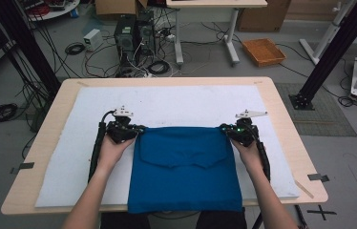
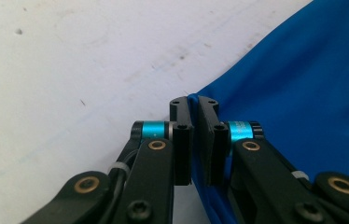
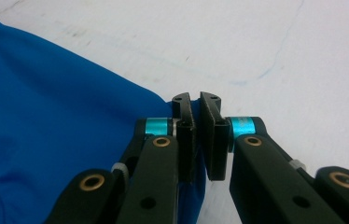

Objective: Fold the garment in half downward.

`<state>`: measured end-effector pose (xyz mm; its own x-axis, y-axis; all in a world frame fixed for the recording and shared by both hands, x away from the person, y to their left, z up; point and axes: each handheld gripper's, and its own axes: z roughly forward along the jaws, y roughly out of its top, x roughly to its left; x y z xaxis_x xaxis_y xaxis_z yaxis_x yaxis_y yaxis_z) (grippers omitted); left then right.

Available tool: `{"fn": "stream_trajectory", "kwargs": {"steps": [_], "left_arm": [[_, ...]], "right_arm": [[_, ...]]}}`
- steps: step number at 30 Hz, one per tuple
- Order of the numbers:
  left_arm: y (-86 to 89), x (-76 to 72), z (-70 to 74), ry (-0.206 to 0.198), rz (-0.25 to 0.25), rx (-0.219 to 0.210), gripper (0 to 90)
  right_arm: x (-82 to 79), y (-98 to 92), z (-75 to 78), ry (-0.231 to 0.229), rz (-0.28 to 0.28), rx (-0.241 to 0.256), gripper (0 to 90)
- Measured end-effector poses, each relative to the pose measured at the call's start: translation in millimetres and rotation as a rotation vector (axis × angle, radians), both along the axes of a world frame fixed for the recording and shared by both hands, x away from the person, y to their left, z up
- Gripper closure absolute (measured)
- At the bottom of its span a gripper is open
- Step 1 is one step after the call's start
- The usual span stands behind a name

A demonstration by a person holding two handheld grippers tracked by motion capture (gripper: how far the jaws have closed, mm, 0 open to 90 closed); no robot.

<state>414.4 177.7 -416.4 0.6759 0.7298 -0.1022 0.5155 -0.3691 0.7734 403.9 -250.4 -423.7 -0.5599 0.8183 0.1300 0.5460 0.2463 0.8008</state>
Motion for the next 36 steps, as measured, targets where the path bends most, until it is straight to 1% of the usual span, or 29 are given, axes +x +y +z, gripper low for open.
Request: {"fn": "stream_trajectory", "kwargs": {"steps": [1, 2, 4, 5, 8, 9, 10, 11, 12, 13, 14, 15, 16, 17, 18, 20, 21, 22, 24, 26, 27, 28, 30, 32, 33, 36], "left_arm": [[-0.6, 3.2, -0.6, 0.002, 0.003, 0.002, 84.4], [-1.2, 7.2, -1.5, 0.01, 0.004, 0.005, 84.4], [-3.1, 13.0, -3.8, 0.007, 0.014, 0.019, 84.4], [-3.2, 14.5, -4.4, 0.007, 0.017, 0.021, 84.3], [-2.9, 18.0, -8.1, 0.01, 0.035, 0.013, 83.3], [-2.6, 18.1, -8.7, 0.01, 0.047, 0.014, 80.7], [-2.7, 17.9, -8.5, 0.014, 0.075, 0.017, 71.8], [-1.4, 17.2, -7.3, 0.024, 0.086, 0.012, 63.1], [0.2, 15.4, -5.7, 0.03, 0.089, -0.002, 60.7], [1.5, 11.7, -3.5, 0.023, 0.094, -0.017, 58.3], [2.5, 5.2, -0.7, 0.001, 0.097, -0.027, 54.8], [2.6, 0.4, 0.9, -0.008, 0.093, -0.031, 54.0], [3.0, -7.9, 3.5, -0.018, 0.09, -0.036, 53.9], [3.5, -12.7, 4.5, -0.02, 0.085, -0.039, 53.5], [4.1, -19.1, 4.9, -0.009, 0.078, -0.055, 53.4], [5.6, -30.8, 4.4, 0.03, 0.067, -0.078, 53.3], [6.0, -36.4, 3.2, 0.046, 0.064, -0.089, 53.2], [5.4, -42.2, 1.8, 0.064, 0.069, -0.1, 53.3], [5.4, -52.0, -2.1, 0.095, 0.063, -0.107, 53.4], [3.9, -58.2, -6.7, 0.11, 0.064, -0.103, 53.6], [3.2, -60.1, -9.4, 0.118, 0.066, -0.101, 54.0], [2.8, -60.8, -12.4, 0.127, 0.066, -0.089, 55.2], [1.5, -60.7, -18.2, 0.151, 0.081, -0.083, 56.0], [0.2, -60.1, -21.6, 0.166, 0.094, -0.081, 58.9], [-0.1, -59.7, -22.3, 0.167, 0.094, -0.077, 59.6], [-2.6, -59.5, -23.6, 0.173, 0.096, -0.084, 63.2]], "right_arm": [[5.2, 1.1, -0.6, 0.011, -0.01, -0.01, 85.4], [8.2, 1.7, -1.3, 0.01, -0.011, -0.018, 85.3], [15.6, 3.6, -3.6, 0.012, -0.019, -0.02, 85.3], [18.3, 4.5, -4.6, 0.02, -0.022, -0.023, 85.3], [24.6, 5.8, -8.3, 0.025, -0.029, -0.037, 84.4], [25.8, 5.7, -9.5, 0.023, -0.03, -0.037, 81.8], [25.6, 5.7, -9.8, 0.024, -0.039, -0.04, 76.8], [25.2, 5.5, -9.5, 0.023, -0.046, -0.044, 74.1], [23.8, 4.8, -8.2, 0.022, -0.047, -0.042, 69.8], [21.4, 4.3, -6.2, 0.017, -0.056, -0.038, 64.3], [17.9, 3.6, -3.3, 0.009, -0.061, -0.031, 62.1], [12.3, 2.7, 0.6, -0.008, -0.06, -0.026, 61.1], [8.7, 2.3, 2.8, -0.02, -0.058, -0.033, 59.1], [2.0, 2.1, 6.4, -0.023, -0.063, -0.032, 57.0], [-1.6, 1.4, 7.8, -0.028, -0.063, -0.029, 57.0], [-11.5, 0.3, 11.5, -0.027, -0.063, -0.027, 56.0], [-16.5, -0.5, 13.1, -0.037, -0.059, -0.023, 55.9], [-21.8, -1.0, 14.5, -0.035, -0.058, -0.022, 55.8], [-32.1, -3.0, 14.8, -0.05, -0.054, -0.032, 55.6], [-40.1, -4.6, 12.5, -0.043, -0.055, -0.026, 55.5], [-45.1, -6.1, 9.5, -0.035, -0.057, -0.02, 55.4], [-48.6, -7.3, 6.5, -0.026, -0.058, -0.011, 55.5], [-55.0, -9.2, 0.1, 0.004, -0.064, 0.013, 55.3], [-59.0, -9.6, -5.3, 0.033, -0.065, 0.022, 55.1], [-60.9, -9.3, -8.1, 0.059, -0.064, 0.026, 54.7], [-62.7, -7.8, -12.2, 0.101, -0.058, 0.041, 54.1]]}}
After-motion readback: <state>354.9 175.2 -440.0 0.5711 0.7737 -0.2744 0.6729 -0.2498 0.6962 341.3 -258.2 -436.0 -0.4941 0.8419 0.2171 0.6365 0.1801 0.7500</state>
